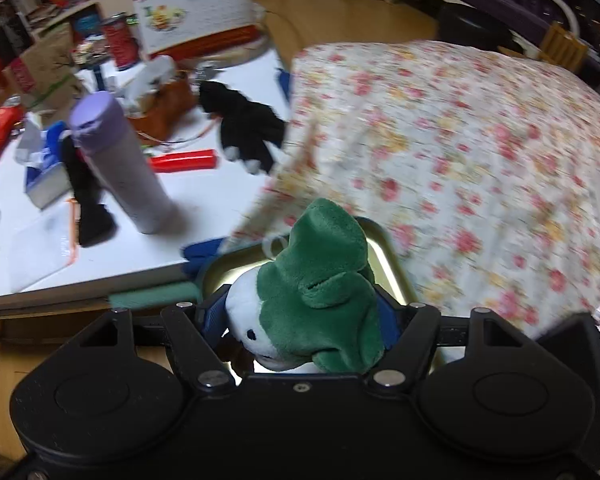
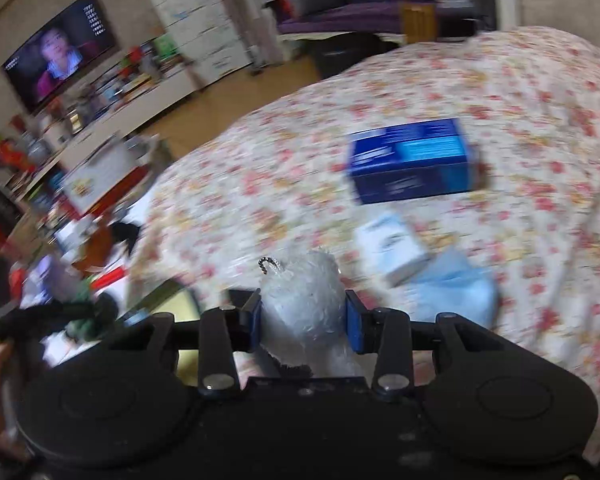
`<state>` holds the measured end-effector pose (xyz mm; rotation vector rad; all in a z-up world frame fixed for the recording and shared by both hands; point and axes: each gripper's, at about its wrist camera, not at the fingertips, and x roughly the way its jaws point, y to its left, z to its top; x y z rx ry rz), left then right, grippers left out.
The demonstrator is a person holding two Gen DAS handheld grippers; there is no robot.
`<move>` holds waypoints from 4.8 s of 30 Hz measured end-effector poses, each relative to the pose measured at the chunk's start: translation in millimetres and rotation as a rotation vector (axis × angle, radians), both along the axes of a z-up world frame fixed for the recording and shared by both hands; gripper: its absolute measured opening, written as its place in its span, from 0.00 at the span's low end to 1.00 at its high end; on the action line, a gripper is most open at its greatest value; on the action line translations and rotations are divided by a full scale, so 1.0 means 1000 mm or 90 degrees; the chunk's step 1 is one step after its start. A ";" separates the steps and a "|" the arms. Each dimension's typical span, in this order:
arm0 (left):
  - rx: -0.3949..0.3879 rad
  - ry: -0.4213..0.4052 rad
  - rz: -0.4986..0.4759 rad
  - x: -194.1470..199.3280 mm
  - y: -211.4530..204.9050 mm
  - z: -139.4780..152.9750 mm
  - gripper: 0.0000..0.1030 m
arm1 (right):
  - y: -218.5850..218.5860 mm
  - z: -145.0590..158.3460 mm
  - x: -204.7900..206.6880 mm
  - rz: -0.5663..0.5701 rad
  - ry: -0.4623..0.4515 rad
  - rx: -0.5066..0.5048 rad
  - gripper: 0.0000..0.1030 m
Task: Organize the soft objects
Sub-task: 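Carry the green plush into the gold tray with the left tool while the right tool places the white plush, then open both tools and withdraw them from the tray toward the bed, then grasp the pink plush with black band with the left tool while the right tool reaches the blue mask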
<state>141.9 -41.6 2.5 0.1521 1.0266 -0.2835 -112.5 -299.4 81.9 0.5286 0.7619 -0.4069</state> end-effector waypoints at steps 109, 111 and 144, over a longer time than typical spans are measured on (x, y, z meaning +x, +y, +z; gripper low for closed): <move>0.036 0.037 -0.122 0.002 -0.010 -0.067 0.86 | 0.162 -0.078 0.115 0.163 0.220 -0.023 0.55; 0.038 0.024 -0.124 -0.002 -0.011 -0.064 0.86 | 0.160 -0.069 0.108 0.160 0.206 -0.041 0.57; 0.025 -0.085 -0.194 -0.092 -0.085 0.028 0.87 | -0.058 -0.004 -0.054 -0.177 -0.031 -0.080 1.00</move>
